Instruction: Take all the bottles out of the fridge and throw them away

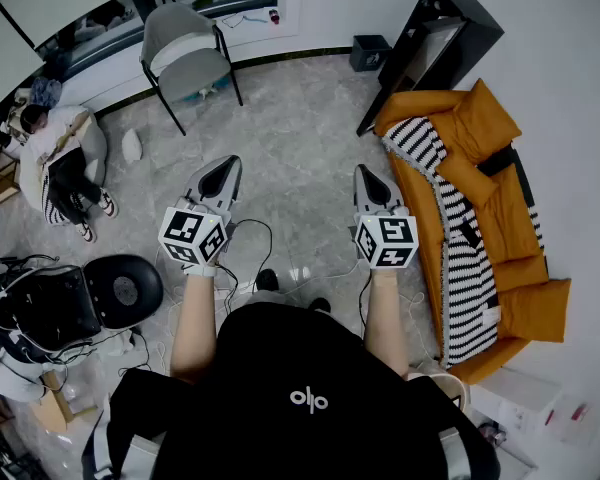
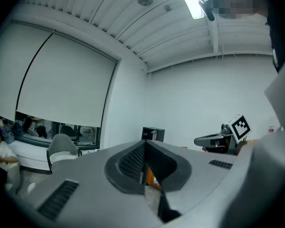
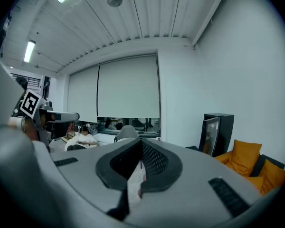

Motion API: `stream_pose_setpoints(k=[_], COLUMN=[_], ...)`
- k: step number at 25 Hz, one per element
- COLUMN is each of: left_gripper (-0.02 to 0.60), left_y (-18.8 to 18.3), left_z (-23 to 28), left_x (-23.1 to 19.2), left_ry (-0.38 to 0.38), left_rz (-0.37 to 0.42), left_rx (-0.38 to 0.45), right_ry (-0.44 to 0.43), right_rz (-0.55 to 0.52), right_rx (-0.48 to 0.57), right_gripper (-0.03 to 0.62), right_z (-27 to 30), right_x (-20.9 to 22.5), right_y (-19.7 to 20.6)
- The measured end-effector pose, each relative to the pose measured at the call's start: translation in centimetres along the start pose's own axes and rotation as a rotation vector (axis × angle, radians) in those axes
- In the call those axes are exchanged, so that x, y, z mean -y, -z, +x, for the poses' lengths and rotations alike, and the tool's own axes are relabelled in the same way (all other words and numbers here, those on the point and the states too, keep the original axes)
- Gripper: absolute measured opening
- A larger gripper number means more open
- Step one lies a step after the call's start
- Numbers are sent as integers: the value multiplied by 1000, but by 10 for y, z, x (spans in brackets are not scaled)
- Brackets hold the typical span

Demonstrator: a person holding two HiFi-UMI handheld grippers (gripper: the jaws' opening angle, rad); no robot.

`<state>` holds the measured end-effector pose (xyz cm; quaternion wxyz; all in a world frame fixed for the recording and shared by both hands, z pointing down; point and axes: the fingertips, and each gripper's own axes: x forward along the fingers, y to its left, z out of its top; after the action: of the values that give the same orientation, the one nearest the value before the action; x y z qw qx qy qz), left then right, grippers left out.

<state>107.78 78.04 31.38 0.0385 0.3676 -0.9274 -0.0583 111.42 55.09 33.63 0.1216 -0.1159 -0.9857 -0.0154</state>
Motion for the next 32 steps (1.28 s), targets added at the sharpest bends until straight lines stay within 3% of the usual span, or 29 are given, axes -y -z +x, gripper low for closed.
stream_pose_setpoints(k=[10, 16, 21, 27, 32], left_gripper=[5, 6, 5, 6, 6], left_y=[4, 18, 29, 16, 40], left_z=[-4, 15, 54, 116, 188], left_x=[-66, -93, -121, -190, -216], left_ry=[38, 44, 42, 38, 7], left_rz=[-17, -24, -12, 0, 16], left_rx=[-12, -27, -46, -53, -53], right_ry=[37, 47, 42, 27, -10], right_rz=[16, 37, 47, 47, 17], right_rx=[-17, -39, -43, -43, -35], right_gripper=[2, 2, 2, 2, 2], right_z=[49, 79, 131, 230, 297], right_x=[-35, -33, -12, 7, 57], right_y=[4, 11, 14, -13, -3])
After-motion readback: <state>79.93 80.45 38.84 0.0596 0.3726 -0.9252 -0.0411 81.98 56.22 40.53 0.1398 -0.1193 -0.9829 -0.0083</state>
